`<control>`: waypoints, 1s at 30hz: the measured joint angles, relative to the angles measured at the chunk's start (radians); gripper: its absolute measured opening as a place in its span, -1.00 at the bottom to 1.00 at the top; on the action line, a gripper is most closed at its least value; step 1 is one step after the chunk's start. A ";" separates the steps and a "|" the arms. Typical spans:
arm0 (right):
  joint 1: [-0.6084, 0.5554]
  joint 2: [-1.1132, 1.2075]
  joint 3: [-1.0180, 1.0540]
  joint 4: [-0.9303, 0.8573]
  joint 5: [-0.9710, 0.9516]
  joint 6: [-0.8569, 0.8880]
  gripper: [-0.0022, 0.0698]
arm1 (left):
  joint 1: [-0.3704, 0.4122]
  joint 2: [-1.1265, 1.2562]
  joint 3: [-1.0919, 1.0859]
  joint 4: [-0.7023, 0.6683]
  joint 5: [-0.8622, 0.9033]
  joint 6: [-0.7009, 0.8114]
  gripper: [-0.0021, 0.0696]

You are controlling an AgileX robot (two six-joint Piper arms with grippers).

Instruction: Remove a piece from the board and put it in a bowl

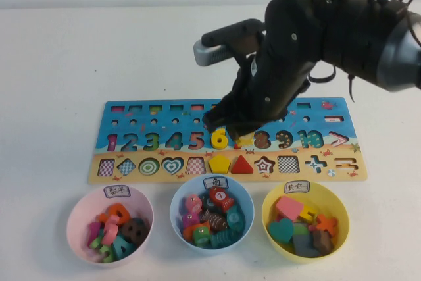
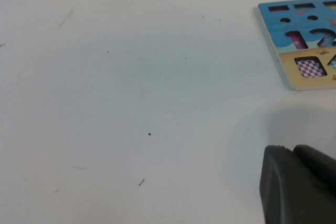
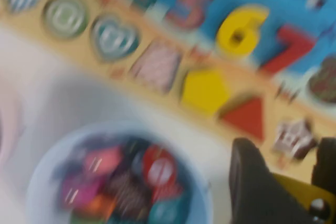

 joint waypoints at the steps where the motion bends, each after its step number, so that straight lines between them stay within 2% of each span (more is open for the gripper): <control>1: 0.013 -0.025 0.033 0.005 0.000 0.000 -0.35 | 0.000 0.000 0.000 0.000 0.000 0.000 -0.95; 10: 0.110 -0.098 0.124 0.080 0.155 0.000 -0.35 | 0.000 0.000 0.000 0.000 0.000 0.000 -0.95; 30: 0.139 0.066 0.103 0.133 0.166 0.000 -0.35 | 0.000 0.000 0.000 0.000 0.000 0.000 -0.95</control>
